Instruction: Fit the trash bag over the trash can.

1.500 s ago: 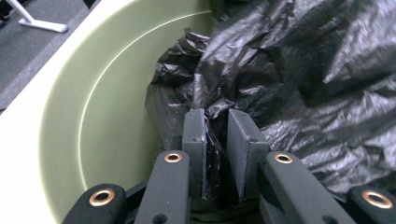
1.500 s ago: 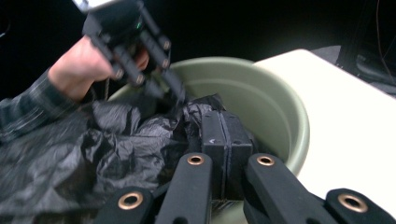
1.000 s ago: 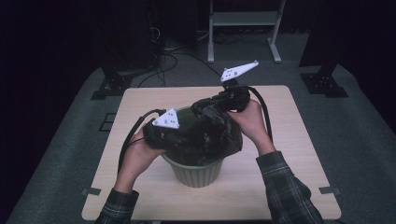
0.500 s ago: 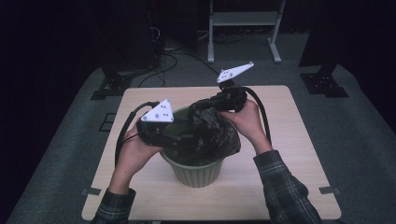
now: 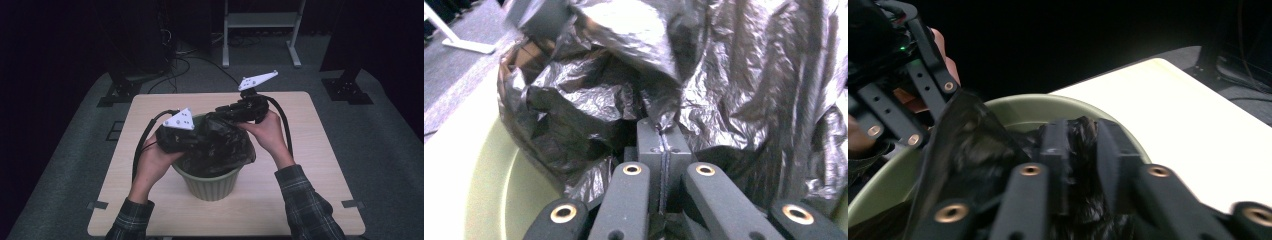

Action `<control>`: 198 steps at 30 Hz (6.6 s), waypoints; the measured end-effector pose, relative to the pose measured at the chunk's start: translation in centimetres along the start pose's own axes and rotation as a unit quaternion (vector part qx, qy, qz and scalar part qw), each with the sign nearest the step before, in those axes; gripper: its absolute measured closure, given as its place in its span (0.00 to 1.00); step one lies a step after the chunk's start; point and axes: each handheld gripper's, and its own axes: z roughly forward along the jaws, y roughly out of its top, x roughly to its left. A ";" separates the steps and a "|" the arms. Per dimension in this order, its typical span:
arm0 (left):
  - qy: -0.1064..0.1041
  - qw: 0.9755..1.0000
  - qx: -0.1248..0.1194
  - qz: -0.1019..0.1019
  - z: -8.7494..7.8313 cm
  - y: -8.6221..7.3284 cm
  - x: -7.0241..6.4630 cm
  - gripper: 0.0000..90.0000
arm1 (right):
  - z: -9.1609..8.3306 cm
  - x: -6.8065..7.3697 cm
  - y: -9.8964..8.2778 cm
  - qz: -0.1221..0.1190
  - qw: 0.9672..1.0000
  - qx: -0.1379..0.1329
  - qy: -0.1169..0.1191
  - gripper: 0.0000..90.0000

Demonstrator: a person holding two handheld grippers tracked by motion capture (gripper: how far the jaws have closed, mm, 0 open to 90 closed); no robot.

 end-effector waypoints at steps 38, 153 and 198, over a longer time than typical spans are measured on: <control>0.056 0.997 -0.049 -0.039 -4.4 -0.9 -0.7 0.60 | -5.0 5.0 -4.7 -0.016 0.999 -0.041 0.003 1.00; 0.081 0.993 -0.075 -0.043 -9.8 -2.8 -0.6 0.45 | -8.9 2.9 -7.2 -0.029 0.996 -0.065 -0.053 1.00; 0.059 0.991 -0.014 -0.117 -3.9 -1.4 5.9 1.00 | -8.7 6.0 -6.7 -0.073 0.993 -0.079 -0.039 1.00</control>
